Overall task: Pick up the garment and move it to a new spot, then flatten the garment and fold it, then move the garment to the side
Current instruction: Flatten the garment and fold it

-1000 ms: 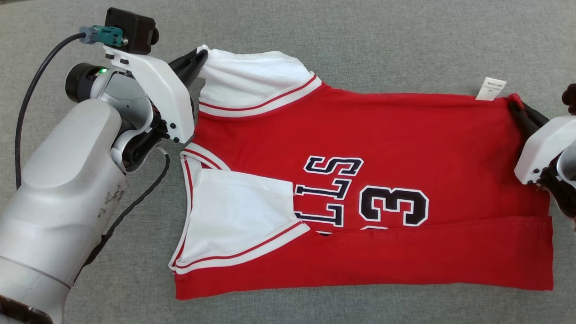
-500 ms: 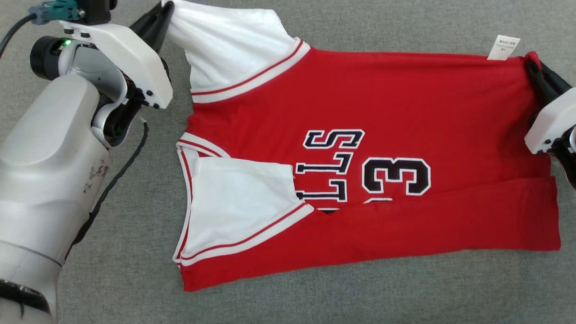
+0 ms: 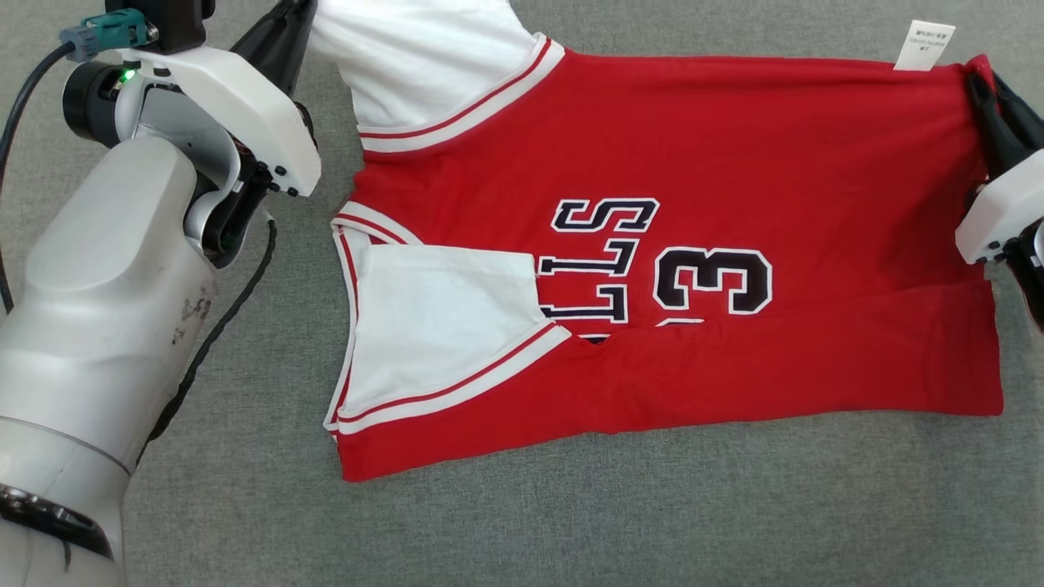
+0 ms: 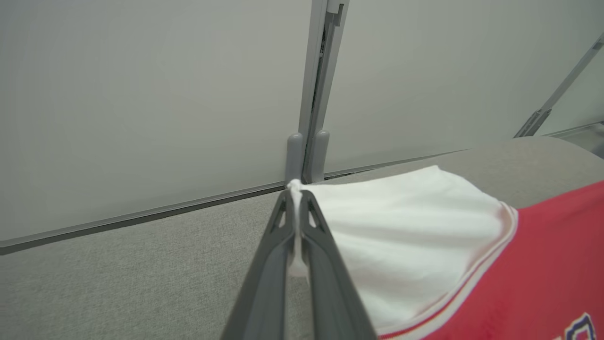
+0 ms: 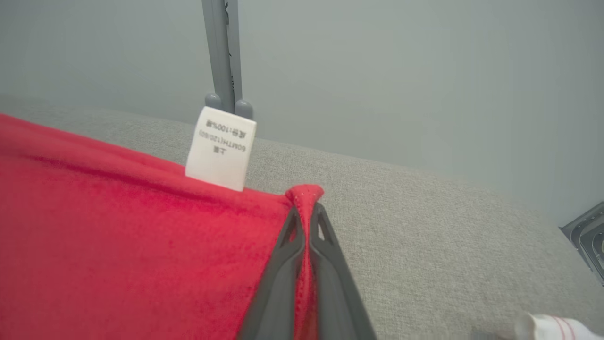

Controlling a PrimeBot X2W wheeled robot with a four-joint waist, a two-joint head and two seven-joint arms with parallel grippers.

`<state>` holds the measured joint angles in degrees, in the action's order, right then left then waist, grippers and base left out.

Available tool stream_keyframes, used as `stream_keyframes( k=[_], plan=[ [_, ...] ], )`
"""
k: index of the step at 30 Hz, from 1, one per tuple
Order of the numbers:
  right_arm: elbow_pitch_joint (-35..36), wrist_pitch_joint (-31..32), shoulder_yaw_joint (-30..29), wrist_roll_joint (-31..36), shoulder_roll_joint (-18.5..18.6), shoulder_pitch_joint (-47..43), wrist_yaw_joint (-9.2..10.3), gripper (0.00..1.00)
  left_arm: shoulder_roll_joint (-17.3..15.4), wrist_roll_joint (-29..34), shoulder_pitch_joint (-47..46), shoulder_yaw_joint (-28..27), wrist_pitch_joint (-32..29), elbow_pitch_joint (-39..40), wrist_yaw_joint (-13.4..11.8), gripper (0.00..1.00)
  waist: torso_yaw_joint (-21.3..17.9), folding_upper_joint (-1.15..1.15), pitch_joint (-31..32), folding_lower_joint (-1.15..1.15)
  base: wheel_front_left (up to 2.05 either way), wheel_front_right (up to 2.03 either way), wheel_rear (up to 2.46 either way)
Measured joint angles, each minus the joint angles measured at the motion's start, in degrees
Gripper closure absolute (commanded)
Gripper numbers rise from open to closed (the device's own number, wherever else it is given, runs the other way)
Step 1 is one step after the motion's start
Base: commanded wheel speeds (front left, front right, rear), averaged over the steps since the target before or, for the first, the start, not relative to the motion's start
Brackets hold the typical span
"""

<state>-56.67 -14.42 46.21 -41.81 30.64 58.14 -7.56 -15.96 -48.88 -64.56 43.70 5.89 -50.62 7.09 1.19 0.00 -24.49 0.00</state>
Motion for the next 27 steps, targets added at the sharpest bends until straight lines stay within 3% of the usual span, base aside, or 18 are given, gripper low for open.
stream_keyframes(
  k=[8, 18, 27],
  plan=[
    [3.1, -0.5, -2.7, 0.1, 0.9, -5.4, 0.0, 1.0, -2.7, -0.9, 4.6, 3.8, -0.4, 4.5, 0.3, 1.0, 0.0, 0.0, 3.1, 0.0, 0.0, 0.0, 0.0],
    [11.1, -0.5, -10.0, 4.0, 3.1, -17.5, 0.0, 1.0, -10.7, -4.3, 13.8, 7.3, -4.7, 17.7, 0.3, 1.0, 0.5, 0.0, 9.0, 0.0, 0.0, 0.0, 0.0],
    [15.6, -0.5, -13.2, 6.7, 3.3, -26.5, 0.0, 1.0, -18.0, -7.7, 23.3, 8.7, -10.6, 33.1, -2.7, 1.0, 1.0, 0.0, 13.7, 0.0, 0.0, 0.0, 0.0]
  ],
)
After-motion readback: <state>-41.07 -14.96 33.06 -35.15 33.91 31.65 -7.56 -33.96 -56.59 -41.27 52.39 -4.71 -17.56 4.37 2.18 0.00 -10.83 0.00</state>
